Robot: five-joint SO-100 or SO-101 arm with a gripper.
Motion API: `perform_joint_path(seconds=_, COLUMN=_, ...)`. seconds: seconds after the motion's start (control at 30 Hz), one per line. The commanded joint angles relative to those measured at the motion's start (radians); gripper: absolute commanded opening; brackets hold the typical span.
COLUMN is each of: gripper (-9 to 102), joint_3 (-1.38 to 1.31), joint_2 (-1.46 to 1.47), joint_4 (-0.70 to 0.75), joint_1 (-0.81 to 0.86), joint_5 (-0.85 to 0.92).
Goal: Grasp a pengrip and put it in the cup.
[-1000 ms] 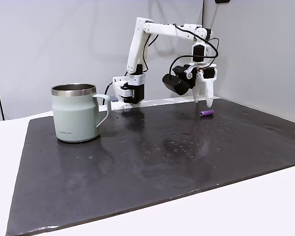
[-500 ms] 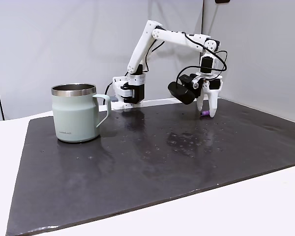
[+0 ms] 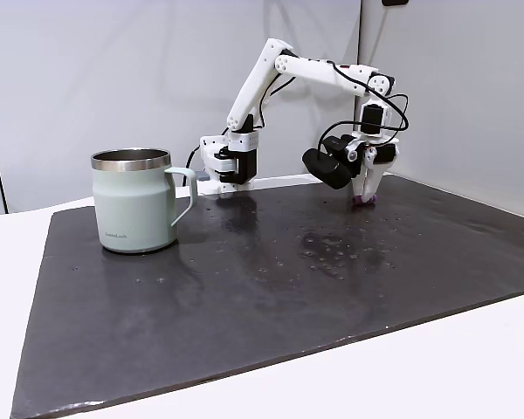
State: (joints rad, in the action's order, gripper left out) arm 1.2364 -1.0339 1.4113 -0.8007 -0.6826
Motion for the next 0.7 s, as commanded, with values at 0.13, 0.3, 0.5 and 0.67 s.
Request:
perform_joint_path(seconds=0.13, gripper=0, joint_3=-0.044, joint_2=-0.071, joint_4=0.037, joint_1=0.035, joint_5=0.012)
perform_joint_path(seconds=0.3, gripper=0, joint_3=0.006, joint_2=-0.308, joint_4=0.049, joint_1=0.069, joint_5=0.086)
perform_joint_path(seconds=0.5, gripper=0, joint_3=-0.006, joint_2=-0.561, joint_4=0.071, joint_1=0.156, joint_5=0.196)
perform_joint_path(seconds=0.67, gripper=0, joint_3=-0.035, joint_2=-0.667, joint_4=0.095, joint_1=0.258, joint_5=0.233)
